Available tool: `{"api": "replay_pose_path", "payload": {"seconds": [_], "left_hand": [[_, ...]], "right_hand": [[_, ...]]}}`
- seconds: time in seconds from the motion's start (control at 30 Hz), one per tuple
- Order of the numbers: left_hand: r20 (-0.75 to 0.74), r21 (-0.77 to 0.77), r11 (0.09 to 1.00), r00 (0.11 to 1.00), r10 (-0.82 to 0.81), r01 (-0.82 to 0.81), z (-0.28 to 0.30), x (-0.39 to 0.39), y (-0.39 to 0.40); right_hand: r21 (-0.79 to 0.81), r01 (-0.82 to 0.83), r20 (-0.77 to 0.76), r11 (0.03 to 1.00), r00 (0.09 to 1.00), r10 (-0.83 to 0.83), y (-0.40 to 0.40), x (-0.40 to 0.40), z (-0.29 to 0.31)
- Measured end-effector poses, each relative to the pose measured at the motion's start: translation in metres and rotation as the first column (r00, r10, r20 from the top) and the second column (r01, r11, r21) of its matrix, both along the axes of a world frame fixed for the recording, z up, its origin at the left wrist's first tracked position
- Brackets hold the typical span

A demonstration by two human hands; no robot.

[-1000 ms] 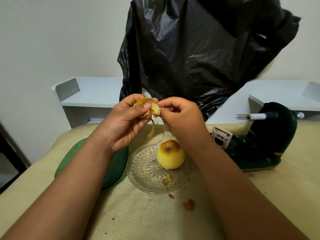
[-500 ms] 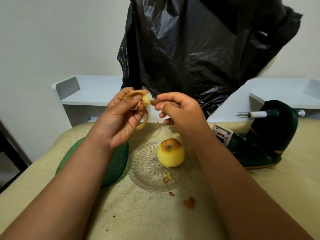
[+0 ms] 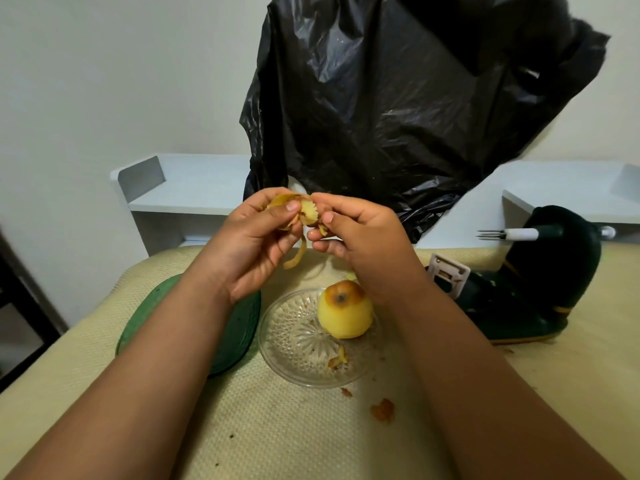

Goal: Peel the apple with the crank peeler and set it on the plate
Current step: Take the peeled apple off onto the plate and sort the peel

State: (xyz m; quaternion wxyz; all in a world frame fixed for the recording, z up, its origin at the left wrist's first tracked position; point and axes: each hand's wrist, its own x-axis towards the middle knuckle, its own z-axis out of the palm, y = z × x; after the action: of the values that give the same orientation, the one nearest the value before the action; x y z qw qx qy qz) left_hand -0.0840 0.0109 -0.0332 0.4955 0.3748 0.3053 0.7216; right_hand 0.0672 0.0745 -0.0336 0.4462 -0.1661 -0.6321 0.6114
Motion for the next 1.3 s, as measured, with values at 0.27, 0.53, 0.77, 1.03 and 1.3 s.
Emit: {"api": "replay_pose_path", "payload": {"seconds": [0.27, 0.53, 0.77, 1.03, 1.3], "left_hand": [[-0.150, -0.075, 0.995, 0.986, -0.073, 0.062, -0.001, 0.009, -0.003], [-0.016, -0.032, 0.989, 0.989, 0.145, -0.146, 0.002, 0.007, -0.001], [0.129, -0.020, 0.984, 0.975, 0.180, -0.179, 0.003, 0.003, 0.001], [0.047, -0.081, 0.977, 0.978, 0.203, -0.199, 0.001, 0.002, 0.002], [-0.025, -0.132, 0.969, 0.978, 0.208, -0.210, 0.000, 0.006, 0.004]], "right_hand": [[0.203, 0.193, 0.196, 0.960, 0.952, -0.233, 0.003, 0.004, -0.003], [0.073, 0.283, 0.099, 0.956, 0.952, -0.290, 0.014, 0.009, -0.002], [0.207, 0.425, 0.450, 0.881, 0.758, -0.471, 0.024, 0.005, -0.015], [0.321, 0.183, 0.810, 0.929, 0.455, -0.369, 0.032, 0.005, -0.020], [0.321, 0.080, 0.864, 0.944, 0.382, -0.327, 0.033, -0.001, -0.023]]}}
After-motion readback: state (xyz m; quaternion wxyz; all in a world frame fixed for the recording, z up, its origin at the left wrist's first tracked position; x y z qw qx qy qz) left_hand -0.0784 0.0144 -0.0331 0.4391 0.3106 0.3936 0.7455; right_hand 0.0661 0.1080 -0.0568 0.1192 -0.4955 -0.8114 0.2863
